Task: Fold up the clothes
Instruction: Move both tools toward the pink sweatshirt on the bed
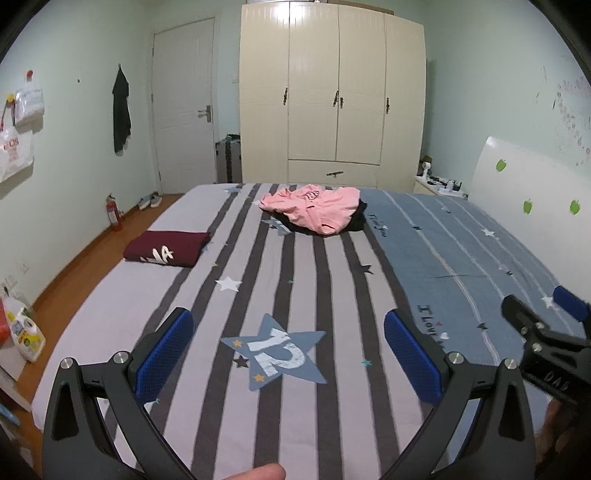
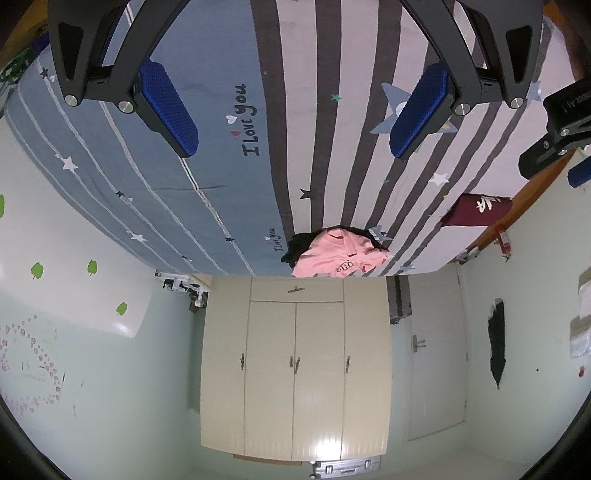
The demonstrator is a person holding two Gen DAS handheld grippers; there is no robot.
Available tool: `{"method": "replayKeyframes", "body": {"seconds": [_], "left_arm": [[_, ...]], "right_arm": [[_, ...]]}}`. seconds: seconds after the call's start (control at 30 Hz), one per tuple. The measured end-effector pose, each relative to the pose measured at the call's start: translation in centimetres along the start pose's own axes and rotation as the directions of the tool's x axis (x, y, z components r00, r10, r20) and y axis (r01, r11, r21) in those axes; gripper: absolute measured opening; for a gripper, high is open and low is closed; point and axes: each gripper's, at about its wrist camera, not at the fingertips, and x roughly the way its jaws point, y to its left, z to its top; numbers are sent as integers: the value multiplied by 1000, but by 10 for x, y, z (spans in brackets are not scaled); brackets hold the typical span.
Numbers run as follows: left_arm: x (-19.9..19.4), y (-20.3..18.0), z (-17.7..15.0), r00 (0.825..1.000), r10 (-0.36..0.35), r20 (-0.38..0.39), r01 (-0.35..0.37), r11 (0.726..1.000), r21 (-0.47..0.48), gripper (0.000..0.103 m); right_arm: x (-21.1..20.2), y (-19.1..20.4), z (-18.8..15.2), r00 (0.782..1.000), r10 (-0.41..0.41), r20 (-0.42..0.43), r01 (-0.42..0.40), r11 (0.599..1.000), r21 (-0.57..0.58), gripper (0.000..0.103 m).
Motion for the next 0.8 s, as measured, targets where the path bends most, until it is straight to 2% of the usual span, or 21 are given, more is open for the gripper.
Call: {"method": "replayKeyframes", "body": {"seconds": [0.1, 0.2, 0.33, 0.47, 0.6, 0.7, 0.8], "left_arm": [[24, 2, -12, 1000, 8, -8, -8, 1000, 16, 102], [61, 4, -28, 999, 2, -48, -1, 1000, 18, 102], [129, 7, -51, 994, -37, -103, 38, 999, 9, 102], [201, 6, -73, 993, -71, -97, 70, 997, -17, 102], [259, 6, -88, 998, 0, -69, 1, 1000, 19, 102], [280, 17, -91, 991, 11, -133, -12, 1000, -9, 102], [290, 31, -86, 979, -3, -203, -12, 998, -68, 102]], "right_arm": [[21, -2, -10, 1000, 7, -8, -7, 1000, 3, 103], [55, -1, -21, 999, -7, -48, 7, 1000, -2, 103], [123, 1, -44, 994, -22, -110, 21, 1000, -6, 103], [209, 6, -70, 991, -32, -126, 25, 998, -62, 103], [283, 12, -92, 988, -36, -149, 26, 997, -70, 103], [317, 11, -102, 976, -28, -218, 23, 999, -27, 103], [324, 14, -102, 955, -24, -296, 25, 1000, -1, 103]]}}
